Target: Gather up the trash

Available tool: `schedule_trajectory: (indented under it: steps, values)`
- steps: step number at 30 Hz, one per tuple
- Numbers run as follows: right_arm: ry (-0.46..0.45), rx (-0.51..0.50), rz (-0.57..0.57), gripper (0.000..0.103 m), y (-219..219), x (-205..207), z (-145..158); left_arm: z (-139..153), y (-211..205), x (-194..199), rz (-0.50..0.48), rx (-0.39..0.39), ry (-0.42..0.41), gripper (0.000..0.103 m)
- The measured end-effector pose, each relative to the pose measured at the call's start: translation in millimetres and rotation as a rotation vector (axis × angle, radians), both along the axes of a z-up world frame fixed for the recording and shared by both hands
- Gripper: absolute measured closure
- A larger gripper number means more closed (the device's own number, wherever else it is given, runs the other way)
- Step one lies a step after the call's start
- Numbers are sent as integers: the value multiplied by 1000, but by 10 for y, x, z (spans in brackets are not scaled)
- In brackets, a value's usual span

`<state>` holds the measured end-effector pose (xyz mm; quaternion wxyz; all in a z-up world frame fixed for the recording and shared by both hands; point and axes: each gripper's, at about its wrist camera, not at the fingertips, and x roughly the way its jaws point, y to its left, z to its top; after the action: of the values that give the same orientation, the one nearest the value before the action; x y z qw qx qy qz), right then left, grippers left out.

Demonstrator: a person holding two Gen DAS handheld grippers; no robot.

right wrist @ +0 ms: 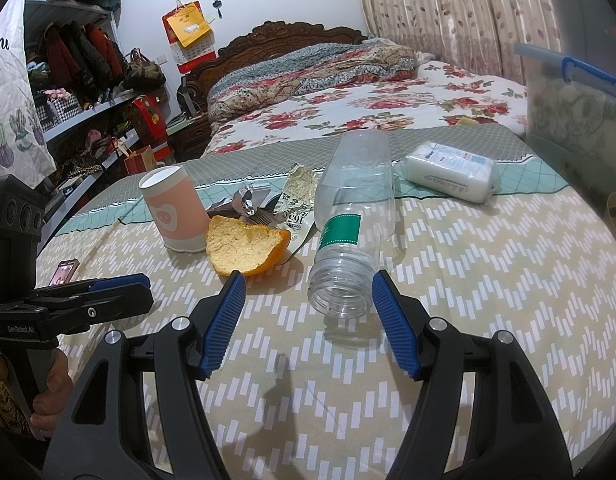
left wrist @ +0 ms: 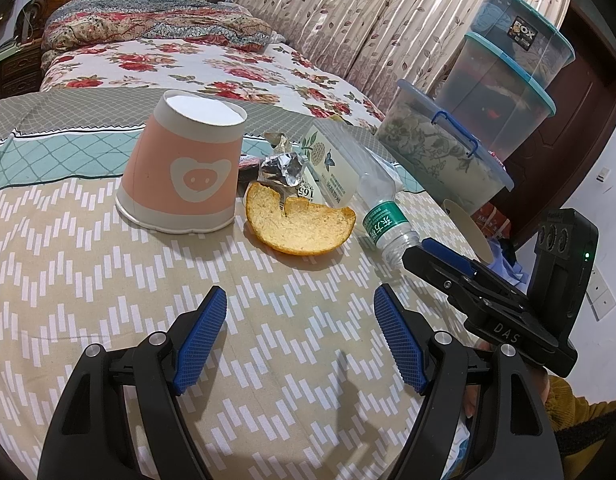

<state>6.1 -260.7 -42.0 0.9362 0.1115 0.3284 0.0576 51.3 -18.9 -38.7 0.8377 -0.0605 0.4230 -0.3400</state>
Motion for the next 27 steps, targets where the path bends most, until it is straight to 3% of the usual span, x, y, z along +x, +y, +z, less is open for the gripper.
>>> schedule_trajectory:
  steps: [27]
  values:
    - [-6,-12,9,36,-40,-15,1,40,-37,-36,0,2,-7,31]
